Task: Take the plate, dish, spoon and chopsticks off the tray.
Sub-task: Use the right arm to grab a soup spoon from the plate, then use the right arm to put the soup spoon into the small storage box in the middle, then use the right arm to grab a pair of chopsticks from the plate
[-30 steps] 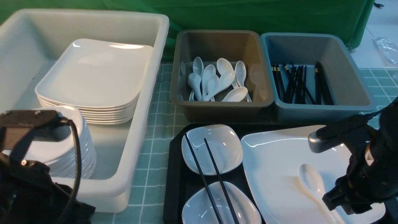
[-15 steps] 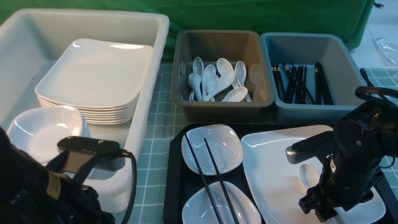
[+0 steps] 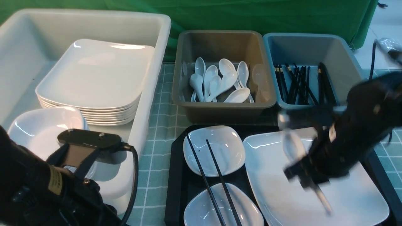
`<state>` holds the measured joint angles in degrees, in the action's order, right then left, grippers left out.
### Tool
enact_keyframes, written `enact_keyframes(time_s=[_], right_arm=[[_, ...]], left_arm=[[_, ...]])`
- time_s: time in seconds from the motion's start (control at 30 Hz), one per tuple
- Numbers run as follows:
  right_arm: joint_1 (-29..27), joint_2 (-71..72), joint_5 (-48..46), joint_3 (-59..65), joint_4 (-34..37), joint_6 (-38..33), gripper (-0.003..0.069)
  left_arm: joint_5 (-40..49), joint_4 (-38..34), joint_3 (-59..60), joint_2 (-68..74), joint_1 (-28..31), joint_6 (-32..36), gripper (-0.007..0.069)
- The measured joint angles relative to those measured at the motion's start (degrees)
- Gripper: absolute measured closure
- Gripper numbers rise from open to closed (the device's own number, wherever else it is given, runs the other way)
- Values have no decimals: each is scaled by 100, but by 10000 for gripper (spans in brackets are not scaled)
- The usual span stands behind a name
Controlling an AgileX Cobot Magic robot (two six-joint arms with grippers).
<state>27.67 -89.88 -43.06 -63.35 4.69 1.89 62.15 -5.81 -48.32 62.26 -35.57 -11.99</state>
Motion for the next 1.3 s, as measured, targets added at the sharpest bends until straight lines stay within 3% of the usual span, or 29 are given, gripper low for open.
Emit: enact_keyframes(time_s=[0.17,0.5,0.7,0.83,0.93,0.97,1.0,1.1,1.3], right_arm=[[0,-459,234,-1962,485,-413,502],[0,-2765,349,-5121,507,-284,489],[0,-3654,207,-6007,408,-231,235],[0,-3503,-351,-6042,57,-281,189],[0,-3218,-949,-6042,-421,-288,249],[0,-2967,-1390,-6042,-778,-306,315],[-6,-2641,-1820,-6034,-1179,-321,426],[-57,-1899,-2182,-5841,-1578,-321,593],[-302,-470,-2182,-4747,-1651,-297,625]], left_arm=[[-327,103,0,0,0,-31,624],[-619,128,0,0,0,-70,624],[-644,128,0,0,0,-190,624],[-631,128,-29,53,0,-61,624],[-514,128,-194,276,0,28,624],[-415,162,-351,552,-26,93,624],[-296,257,-616,844,-117,105,624],[-280,628,-1247,1518,-549,-109,624],[-313,786,-2156,2665,-1120,-820,624]])
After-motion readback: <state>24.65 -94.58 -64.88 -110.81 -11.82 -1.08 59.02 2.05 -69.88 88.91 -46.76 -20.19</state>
